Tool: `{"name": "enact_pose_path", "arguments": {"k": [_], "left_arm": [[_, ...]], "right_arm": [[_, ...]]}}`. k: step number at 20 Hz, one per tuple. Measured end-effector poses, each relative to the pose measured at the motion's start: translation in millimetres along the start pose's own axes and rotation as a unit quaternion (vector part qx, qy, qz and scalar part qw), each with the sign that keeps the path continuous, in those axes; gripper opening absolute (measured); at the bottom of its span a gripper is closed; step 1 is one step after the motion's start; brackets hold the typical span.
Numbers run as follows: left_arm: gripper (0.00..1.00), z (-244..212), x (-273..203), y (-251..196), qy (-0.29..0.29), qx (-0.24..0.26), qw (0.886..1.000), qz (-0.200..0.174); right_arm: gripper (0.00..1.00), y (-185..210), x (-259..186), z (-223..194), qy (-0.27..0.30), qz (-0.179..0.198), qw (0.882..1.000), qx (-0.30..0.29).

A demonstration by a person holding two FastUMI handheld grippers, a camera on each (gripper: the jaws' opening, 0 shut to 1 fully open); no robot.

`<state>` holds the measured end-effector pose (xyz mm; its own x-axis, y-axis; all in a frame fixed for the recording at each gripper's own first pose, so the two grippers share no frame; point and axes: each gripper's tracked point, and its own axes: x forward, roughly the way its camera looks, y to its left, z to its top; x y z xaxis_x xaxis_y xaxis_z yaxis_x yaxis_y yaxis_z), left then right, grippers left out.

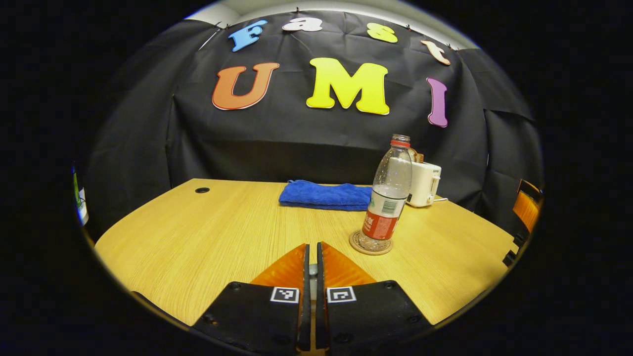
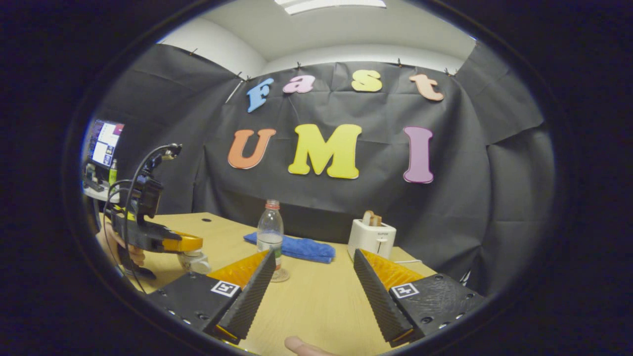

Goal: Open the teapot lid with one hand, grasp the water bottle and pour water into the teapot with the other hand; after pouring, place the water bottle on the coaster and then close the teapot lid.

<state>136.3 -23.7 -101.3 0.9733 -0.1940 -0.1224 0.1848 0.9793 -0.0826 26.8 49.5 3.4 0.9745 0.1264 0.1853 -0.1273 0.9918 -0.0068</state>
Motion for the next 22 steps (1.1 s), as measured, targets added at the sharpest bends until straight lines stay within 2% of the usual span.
{"name": "enact_pose_path", "arguments": {"k": [4, 5, 7, 8, 14, 16, 17, 19, 22], "left_arm": [[0.06, -1.4, 0.3, 1.2, 0.001, -0.004, 1.0, 0.003], [0.06, -1.2, 0.6, 0.5, 0.002, -0.001, 1.0, 0.004], [0.06, -1.8, -0.3, 2.2, 0.0, 0.005, 1.0, 0.01], [0.07, -0.9, -0.6, 1.0, -0.003, 0.017, 1.0, 0.015], [0.08, -0.5, -1.0, 3.0, -0.012, 0.057, 0.998, 0.037], [0.08, -0.7, -1.8, 3.2, -0.006, 0.066, 0.997, 0.041], [0.08, -0.5, -2.4, 2.7, -0.005, 0.068, 0.997, 0.041], [0.09, -0.2, -1.9, 2.9, -0.003, 0.061, 0.997, 0.038], [0.09, -0.8, -3.6, 1.7, 0.004, 0.04, 0.999, 0.025]], "right_arm": [[0.95, -7.6, 2.5, -1.9, 0.007, -0.006, 1.0, 0.022], [0.98, -10.8, 2.1, -2.0, 0.006, -0.011, 1.0, 0.023], [0.95, -14.0, 1.3, -2.6, 0.01, -0.016, 1.0, 0.018], [0.97, -15.4, -0.8, -1.3, 0.011, -0.018, 1.0, 0.015], [0.95, -17.8, -8.1, 7.8, 0.008, -0.03, 1.0, -0.001], [0.98, -15.2, -10.4, 10.5, 0.007, -0.03, 0.999, -0.008], [0.95, -13.8, -11.4, 13.2, 0.003, -0.031, 0.999, -0.012], [0.97, -11.3, -12.6, 15.1, -0.001, -0.03, 0.999, -0.015], [0.95, -9.5, -13.1, 13.8, 0.0, -0.028, 0.999, -0.018]]}}
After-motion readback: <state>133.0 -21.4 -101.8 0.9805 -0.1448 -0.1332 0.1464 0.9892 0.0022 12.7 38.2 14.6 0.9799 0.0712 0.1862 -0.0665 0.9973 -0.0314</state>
